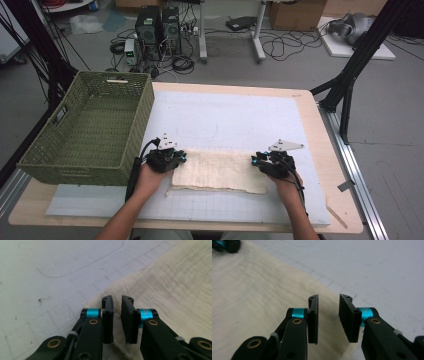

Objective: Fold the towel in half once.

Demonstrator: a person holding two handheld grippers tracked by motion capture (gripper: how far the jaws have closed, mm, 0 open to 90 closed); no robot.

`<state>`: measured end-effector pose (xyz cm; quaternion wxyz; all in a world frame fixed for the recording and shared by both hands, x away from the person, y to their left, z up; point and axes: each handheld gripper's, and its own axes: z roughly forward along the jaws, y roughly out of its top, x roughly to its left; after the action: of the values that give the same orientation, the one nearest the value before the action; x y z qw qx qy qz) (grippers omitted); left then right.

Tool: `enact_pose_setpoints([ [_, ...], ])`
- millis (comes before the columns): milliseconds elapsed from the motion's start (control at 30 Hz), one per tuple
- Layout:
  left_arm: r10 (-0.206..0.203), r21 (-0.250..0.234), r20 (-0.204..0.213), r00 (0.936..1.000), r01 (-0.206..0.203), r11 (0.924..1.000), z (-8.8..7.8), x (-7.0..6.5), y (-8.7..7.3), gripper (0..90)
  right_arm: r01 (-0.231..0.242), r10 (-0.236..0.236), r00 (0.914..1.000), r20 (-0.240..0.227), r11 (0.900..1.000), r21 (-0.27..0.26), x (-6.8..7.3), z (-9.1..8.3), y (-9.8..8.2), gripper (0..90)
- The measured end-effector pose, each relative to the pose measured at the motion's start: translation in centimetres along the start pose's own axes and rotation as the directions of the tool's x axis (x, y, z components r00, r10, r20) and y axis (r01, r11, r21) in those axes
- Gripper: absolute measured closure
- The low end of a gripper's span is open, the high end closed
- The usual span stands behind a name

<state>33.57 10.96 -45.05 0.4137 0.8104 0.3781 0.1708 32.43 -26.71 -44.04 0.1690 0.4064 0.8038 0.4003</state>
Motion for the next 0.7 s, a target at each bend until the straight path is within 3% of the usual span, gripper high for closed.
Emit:
enact_pose_setpoints([
  [67,0.006,0.002,-0.018,0.9998,-0.006,1.0000,0.0,-0.1,0.1,82.6,0.012,-0.014,0.9995,0.029,0.999,0.052,-0.3,0.8,-0.2,71.8],
  [100,0.004,0.005,-0.027,0.9996,-0.003,1.0000,-0.1,0.0,0.1,82.6,-0.010,0.009,0.9994,0.032,0.999,0.040,-0.6,0.7,-0.4,72.4],
  [167,-0.006,0.005,-0.044,0.9990,0.006,1.0000,-0.2,0.1,0.1,82.6,-0.013,0.009,0.9963,0.085,0.999,0.048,-0.8,0.4,-0.5,74.0],
  [233,-0.025,-0.004,-0.060,0.9979,0.025,0.9997,-0.5,0.3,0.2,81.5,-0.035,0.031,0.9946,0.099,0.999,0.041,-1.3,0.0,-0.6,74.9],
  [267,-0.043,-0.029,-0.063,0.9971,0.041,0.9987,-0.7,0.5,0.3,77.3,-0.031,0.026,0.9927,0.118,0.999,0.045,-1.4,-0.2,-0.6,74.7],
  [333,-0.072,-0.093,-0.059,0.9956,0.067,0.9935,-1.0,0.8,0.6,69.8,-0.055,0.052,0.9905,0.127,0.998,0.024,-1.7,-0.6,-0.4,72.2],
  [433,-0.104,-0.121,-0.029,0.9942,0.100,0.9876,-0.6,1.3,1.0,56.7,-0.085,0.087,0.9890,0.119,0.996,-0.021,-2.1,-1.0,0.0,67.3],
  [533,-0.130,-0.075,0.012,0.9915,0.130,0.9887,0.7,1.8,1.2,50.2,-0.082,0.080,0.9897,0.119,0.997,0.013,-2.1,-0.3,0.2,60.4],
  [600,-0.117,-0.018,0.016,0.9930,0.118,0.9929,1.4,1.9,1.0,53.2,-0.076,0.069,0.9916,0.110,0.995,0.067,-2.2,0.4,-0.1,59.1],
  [633,-0.110,-0.009,0.000,0.9940,0.110,0.9939,1.5,1.8,1.1,59.1,-0.079,0.071,0.9916,0.108,0.994,0.071,-2.2,0.5,-0.2,60.2],
  [667,-0.106,-0.006,0.003,0.9944,0.106,0.9943,1.5,1.7,1.0,66.6,-0.088,0.081,0.9914,0.103,0.994,0.062,-2.2,0.5,-0.2,64.3],
  [700,-0.096,-0.006,0.014,0.9953,0.096,0.9954,1.5,1.7,1.0,81.5,-0.084,0.078,0.9931,0.088,0.995,0.062,-2.2,0.5,-0.2,75.9],
])
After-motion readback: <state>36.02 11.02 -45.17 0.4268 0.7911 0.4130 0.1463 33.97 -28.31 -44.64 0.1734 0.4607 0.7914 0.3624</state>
